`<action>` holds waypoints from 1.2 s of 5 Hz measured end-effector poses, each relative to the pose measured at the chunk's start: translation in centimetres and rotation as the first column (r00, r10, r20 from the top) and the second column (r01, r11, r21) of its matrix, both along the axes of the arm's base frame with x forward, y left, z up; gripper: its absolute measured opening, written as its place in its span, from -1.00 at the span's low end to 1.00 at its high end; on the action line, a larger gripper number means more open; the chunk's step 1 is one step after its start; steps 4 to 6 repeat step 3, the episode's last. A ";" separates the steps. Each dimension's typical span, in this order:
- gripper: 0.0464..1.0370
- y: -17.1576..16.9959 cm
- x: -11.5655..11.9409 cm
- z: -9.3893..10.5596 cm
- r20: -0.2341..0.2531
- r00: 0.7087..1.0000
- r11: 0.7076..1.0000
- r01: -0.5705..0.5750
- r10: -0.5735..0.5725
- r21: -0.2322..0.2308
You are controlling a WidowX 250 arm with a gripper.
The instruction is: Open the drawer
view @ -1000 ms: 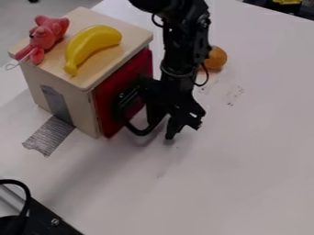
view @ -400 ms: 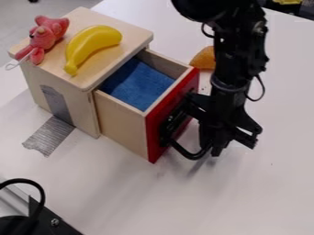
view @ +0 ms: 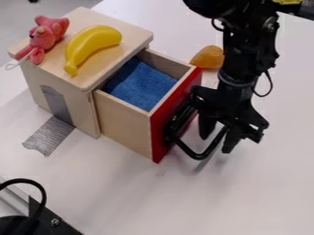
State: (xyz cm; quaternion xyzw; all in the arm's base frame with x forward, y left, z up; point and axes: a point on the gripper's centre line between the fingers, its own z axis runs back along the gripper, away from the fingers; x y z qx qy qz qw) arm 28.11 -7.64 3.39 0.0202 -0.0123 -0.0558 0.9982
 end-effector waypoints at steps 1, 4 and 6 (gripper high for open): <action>0.88 0.0 0.6 3.1 0.066 0.998 1.000 -0.002 0.003 -0.006; 0.93 0.1 1.0 6.9 0.089 0.996 0.997 -0.009 0.015 -0.076; 0.93 0.1 1.0 6.9 0.089 0.996 0.997 -0.009 0.015 -0.076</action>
